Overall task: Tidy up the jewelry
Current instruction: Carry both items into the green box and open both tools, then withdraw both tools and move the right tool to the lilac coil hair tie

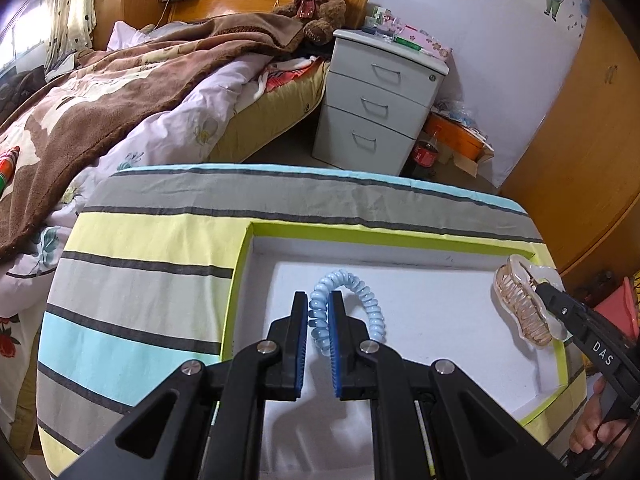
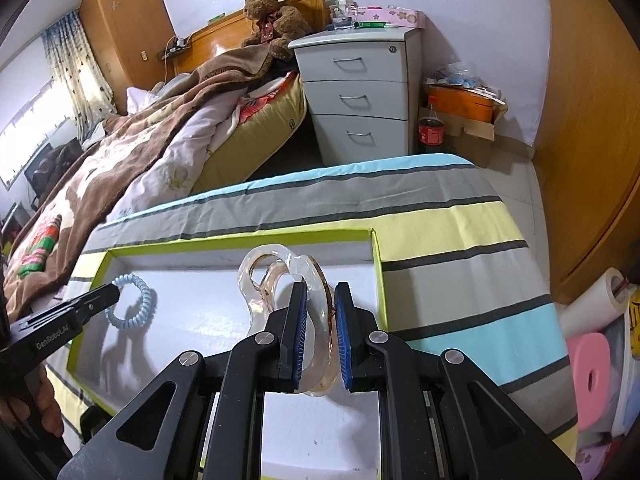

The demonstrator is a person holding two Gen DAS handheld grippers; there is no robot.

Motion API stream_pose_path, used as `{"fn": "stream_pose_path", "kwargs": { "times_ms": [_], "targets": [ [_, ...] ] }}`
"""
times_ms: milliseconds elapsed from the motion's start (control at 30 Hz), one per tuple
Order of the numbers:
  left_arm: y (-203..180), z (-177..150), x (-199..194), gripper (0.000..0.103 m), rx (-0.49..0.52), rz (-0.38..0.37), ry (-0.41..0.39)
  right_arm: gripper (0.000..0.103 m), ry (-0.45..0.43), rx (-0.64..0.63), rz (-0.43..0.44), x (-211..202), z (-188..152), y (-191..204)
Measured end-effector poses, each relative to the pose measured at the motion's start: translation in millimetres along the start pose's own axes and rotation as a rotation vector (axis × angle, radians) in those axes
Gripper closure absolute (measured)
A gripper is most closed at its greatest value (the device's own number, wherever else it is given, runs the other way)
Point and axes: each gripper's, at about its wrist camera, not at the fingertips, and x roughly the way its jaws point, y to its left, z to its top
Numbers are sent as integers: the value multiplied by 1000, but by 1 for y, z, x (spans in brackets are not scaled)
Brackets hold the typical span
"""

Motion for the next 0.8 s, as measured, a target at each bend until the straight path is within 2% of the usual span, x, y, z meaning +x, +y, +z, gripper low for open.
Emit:
{"fn": "stream_pose_path", "kwargs": {
  "times_ms": [500, 600, 667, 733, 800],
  "targets": [
    [5, -5, 17, 92, -7, 24, 51, 88, -2, -17, -17, 8, -1, -2],
    [5, -4, 16, 85, -8, 16, 53, 88, -13, -14, -10, 5, 0, -3],
    [5, -3, 15, 72, -9, 13, 46, 88, -17, -13, -2, 3, 0, -2],
    [5, -2, 13, 65, -17, -1, 41, 88, -23, -11, -10, 2, 1, -3],
    [5, -3, 13, 63, -24, -9, 47, 87, -27, -8, -7, 0, 0, -3]
  ]
}}
